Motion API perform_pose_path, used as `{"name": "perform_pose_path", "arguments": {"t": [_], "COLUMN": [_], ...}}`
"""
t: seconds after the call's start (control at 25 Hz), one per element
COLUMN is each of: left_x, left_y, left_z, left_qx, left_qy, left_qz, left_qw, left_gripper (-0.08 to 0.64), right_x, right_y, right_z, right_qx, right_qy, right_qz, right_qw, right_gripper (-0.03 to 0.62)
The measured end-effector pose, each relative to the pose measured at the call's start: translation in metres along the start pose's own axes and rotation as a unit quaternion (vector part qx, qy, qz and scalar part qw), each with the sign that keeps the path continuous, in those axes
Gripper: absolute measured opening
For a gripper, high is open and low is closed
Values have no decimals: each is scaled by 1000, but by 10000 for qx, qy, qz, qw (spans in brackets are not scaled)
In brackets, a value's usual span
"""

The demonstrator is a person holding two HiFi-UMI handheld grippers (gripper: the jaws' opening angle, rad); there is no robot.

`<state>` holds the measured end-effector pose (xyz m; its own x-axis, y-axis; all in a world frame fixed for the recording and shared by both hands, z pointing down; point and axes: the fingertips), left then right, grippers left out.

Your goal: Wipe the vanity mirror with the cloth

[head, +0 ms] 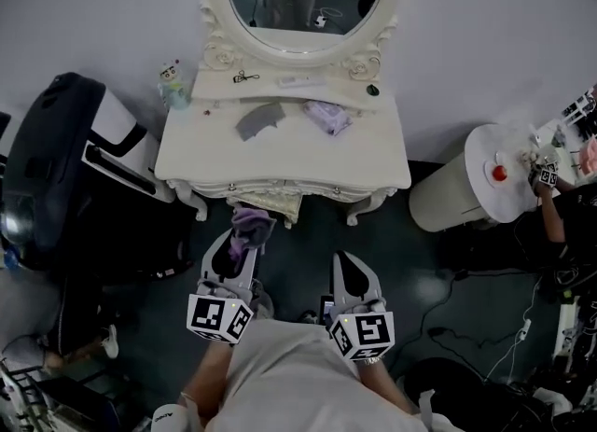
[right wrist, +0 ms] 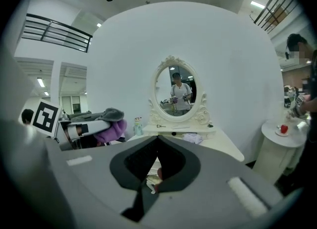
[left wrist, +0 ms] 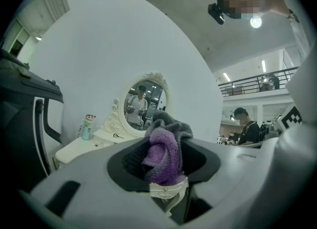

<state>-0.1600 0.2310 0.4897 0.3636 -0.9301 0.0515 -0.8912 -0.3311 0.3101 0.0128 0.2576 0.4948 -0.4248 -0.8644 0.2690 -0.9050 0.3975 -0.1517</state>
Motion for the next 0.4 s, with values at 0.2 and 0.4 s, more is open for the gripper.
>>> {"name": "perform_pose_path", "arguments": {"t": [0.2, 0.4], "left_x": [-57, -94], "left_y": [-81, -121], "left_z": [-52, -81], "left_qx": [-338, -219], "left_qy": [403, 626], "left_qz": [-14, 116], "left_qw": [9986, 9977], "left_gripper": [158, 158], "right_x": [-72, -102], "right_y": [-19, -43], "right_z": [-45, -77], "right_qx": [149, 2], "right_qy": [81, 197], "right_qz": [265, 432], "right_qw": [9995, 9989], "right_gripper": [8, 8]}}
Point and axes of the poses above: the fingertips, and each gripper's own axes: x forward along the fingers, y to its left, z out of its top, and after that the axes turned 2 degrees about z, right-handed
